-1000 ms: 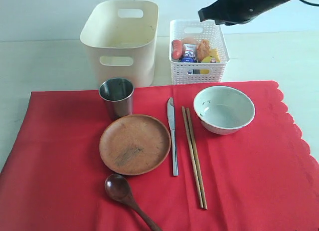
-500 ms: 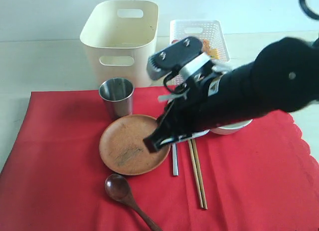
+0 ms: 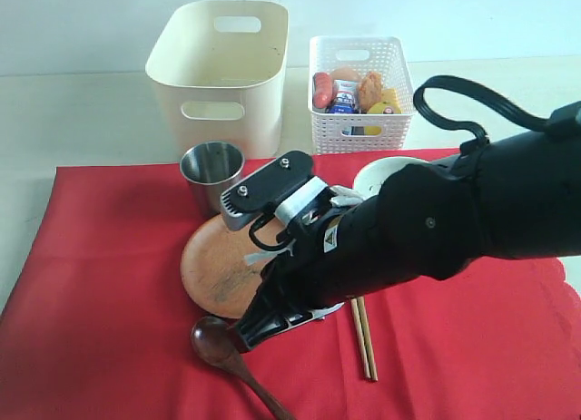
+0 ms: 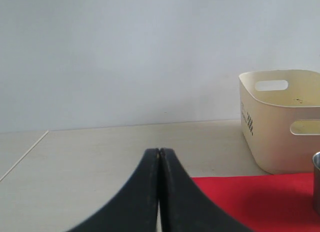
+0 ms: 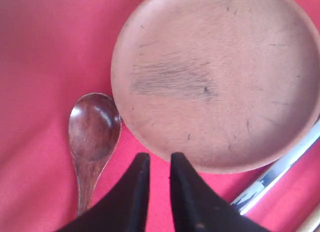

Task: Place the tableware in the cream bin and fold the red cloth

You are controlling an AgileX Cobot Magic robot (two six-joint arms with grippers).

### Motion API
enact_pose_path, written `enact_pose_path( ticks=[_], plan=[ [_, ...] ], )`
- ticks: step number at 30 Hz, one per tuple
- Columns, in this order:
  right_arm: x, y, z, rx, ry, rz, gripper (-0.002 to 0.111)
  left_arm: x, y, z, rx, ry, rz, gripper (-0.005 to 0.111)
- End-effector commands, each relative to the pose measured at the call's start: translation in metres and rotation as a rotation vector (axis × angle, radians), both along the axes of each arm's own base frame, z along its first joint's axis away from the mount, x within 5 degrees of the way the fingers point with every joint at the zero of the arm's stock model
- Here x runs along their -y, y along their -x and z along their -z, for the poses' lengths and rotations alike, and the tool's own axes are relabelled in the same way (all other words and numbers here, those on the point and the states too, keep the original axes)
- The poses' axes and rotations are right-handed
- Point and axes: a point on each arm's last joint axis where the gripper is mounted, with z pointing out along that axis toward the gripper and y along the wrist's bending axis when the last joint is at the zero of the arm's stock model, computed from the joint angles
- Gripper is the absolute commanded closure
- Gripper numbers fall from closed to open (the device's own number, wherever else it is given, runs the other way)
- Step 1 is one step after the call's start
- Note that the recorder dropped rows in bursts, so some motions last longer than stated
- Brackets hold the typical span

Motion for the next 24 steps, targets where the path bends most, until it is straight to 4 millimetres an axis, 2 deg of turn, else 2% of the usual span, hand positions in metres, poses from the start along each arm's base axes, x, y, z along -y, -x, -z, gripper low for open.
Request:
enact_pose_path(
  ticks=[1,4,8,16,24],
  plan=[
    [-0.003,-0.005,0.005,0.041,-0.021,0.025,0.076,0.000,0.001,0.000,0.005,0.002,-0.001,0.107],
    [-0.004,-0.007,0.003,0.065,-0.037,0.033,0.061,0.000,0.001,0.000,0.005,0.002,-0.001,0.107],
    [-0.003,-0.005,0.004,0.042,-0.021,0.023,0.052,0.000,0.001,0.000,0.005,0.002,-0.001,0.107],
    [0.002,0.005,0.010,-0.037,0.070,-0.072,0.051,0.000,0.001,0.000,0.005,0.002,-0.001,0.107],
    [0.005,0.001,0.010,0.059,0.140,-0.167,0.051,0.000,0.001,0.000,0.005,0.002,-0.001,0.107]
  ],
)
